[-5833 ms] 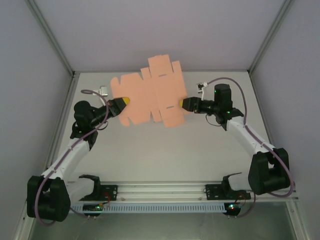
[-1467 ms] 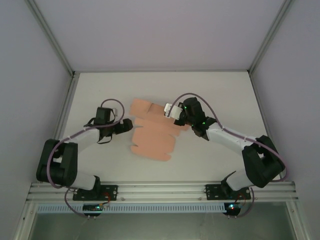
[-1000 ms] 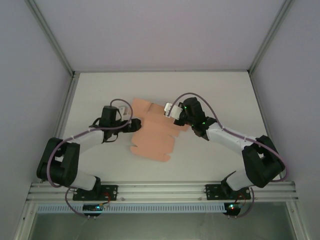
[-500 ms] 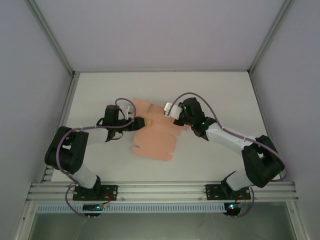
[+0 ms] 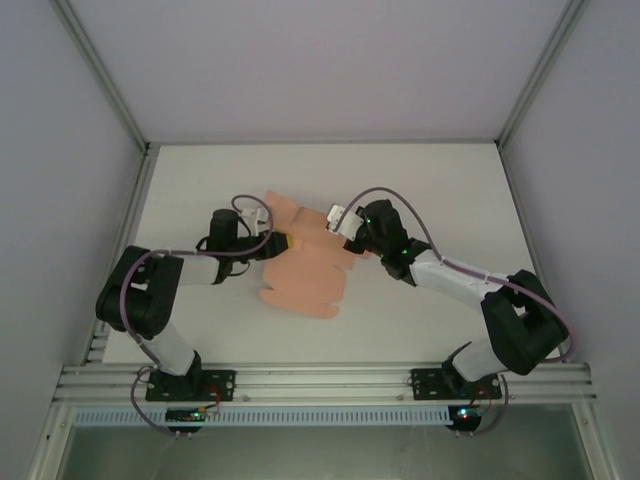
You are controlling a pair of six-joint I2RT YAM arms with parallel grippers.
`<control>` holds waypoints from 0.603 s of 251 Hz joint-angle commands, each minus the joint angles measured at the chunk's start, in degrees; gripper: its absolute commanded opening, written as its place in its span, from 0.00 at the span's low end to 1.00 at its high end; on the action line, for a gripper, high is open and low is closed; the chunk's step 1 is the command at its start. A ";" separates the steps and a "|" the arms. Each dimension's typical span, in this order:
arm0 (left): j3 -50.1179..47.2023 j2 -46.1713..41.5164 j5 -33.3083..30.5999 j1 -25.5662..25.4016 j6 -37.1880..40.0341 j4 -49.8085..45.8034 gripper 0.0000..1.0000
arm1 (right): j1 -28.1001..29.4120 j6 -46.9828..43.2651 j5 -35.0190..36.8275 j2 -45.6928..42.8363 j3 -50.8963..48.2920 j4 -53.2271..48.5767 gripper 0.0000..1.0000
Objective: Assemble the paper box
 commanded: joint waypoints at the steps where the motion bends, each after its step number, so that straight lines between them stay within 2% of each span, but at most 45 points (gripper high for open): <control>1: 2.14 -2.02 -4.52 -0.30 1.36 -5.57 0.00 | 0.78 1.55 -0.21 -0.72 0.12 2.36 0.00; 18: 2.56 -2.27 -6.03 -0.30 1.87 -7.59 0.01 | 0.84 0.47 0.45 -0.82 0.31 1.65 0.00; 23: 2.82 -2.33 -6.31 -0.28 2.03 -8.26 0.07 | 0.92 0.11 0.66 -0.90 0.39 1.33 0.00; 33: 3.25 -2.36 -6.71 -0.31 2.60 -9.82 0.25 | 0.93 -0.96 1.11 -0.91 0.60 0.61 0.00; 49: 4.05 -3.00 -8.27 -0.34 3.82 -13.39 0.31 | 0.82 -3.94 2.87 -0.91 1.09 -0.93 0.00; 71: 4.22 -5.55 -11.19 -0.25 6.31 -18.10 0.51 | 1.51 -9.89 6.62 -0.78 1.93 -3.08 0.00; 88: 3.97 -8.64 -14.01 -0.20 8.86 -22.02 0.57 | 2.14 -13.61 8.83 -0.49 2.78 -4.41 0.00; 124: 4.15 -16.98 -22.50 0.37 13.41 -31.30 0.99 | 4.08 -22.21 14.49 1.77 4.01 -4.00 0.00; 151: 6.04 -21.04 -28.06 3.17 13.37 -37.65 1.00 | 6.70 -29.74 19.58 4.36 2.44 4.17 0.00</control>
